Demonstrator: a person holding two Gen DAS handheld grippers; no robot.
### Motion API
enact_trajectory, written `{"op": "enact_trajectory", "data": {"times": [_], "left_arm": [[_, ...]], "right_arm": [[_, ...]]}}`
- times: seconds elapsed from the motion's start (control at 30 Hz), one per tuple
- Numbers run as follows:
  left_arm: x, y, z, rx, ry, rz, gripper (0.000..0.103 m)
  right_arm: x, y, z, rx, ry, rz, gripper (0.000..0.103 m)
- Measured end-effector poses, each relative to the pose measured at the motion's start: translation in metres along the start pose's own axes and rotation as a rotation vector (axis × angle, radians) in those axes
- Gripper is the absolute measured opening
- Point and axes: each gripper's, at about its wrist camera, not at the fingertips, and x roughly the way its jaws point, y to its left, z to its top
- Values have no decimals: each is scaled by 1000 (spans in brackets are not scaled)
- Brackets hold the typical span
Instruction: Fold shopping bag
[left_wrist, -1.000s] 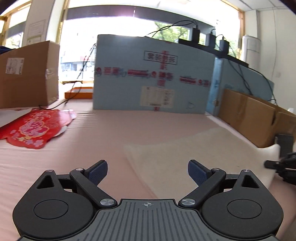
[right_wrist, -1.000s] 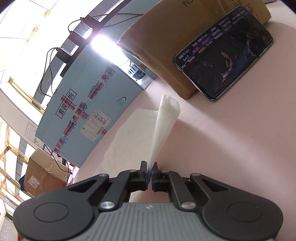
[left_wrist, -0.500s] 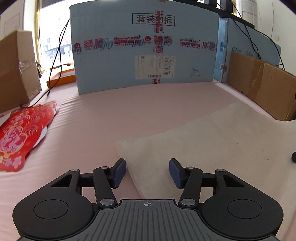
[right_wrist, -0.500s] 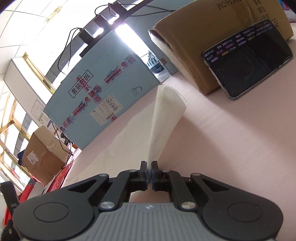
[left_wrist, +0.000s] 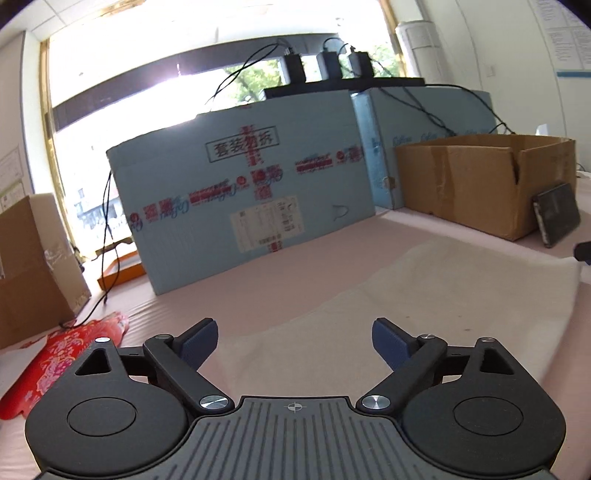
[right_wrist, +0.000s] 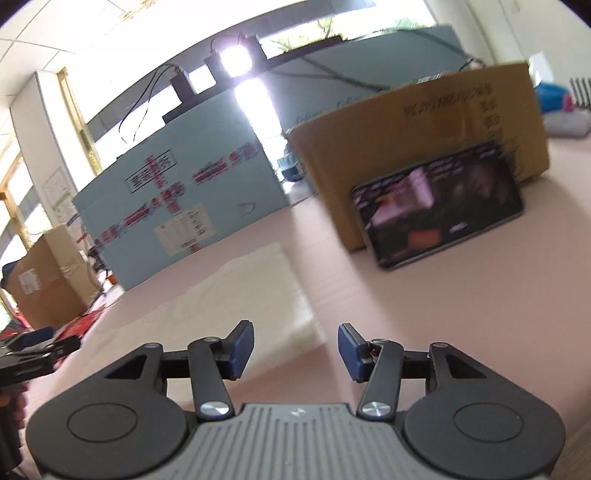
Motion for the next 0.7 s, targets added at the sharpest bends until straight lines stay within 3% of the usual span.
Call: {"op": "enact_trajectory", "data": {"times": [0.07, 0.13, 0.2, 0.3, 0.4, 0.6, 0.7], "left_arm": [[-5, -20, -2, 21, -10, -45, 94], [-5, -38, -6, 54, -6, -65, 94], [-1, -48, -9, 76, 17, -77, 94], [5, -53, -16, 99, 69, -73, 94], [9, -52, -23, 101, 90, -49, 97], [10, -44, -28, 37, 95, -44, 102], [9, -44, -29, 30, 93, -44, 103]], "right_arm": [[-3, 7, 1, -65, -40, 15, 54], [2, 21, 0, -139, -30, 89, 53], [15, 36, 0, -169, 45, 190, 52], [31, 49, -2, -194, 156, 255, 49], [35, 51, -8, -251, 210, 222, 47], [25, 43, -9, -319, 186, 135, 48], [18, 38, -6, -369, 159, 116, 54]]}}
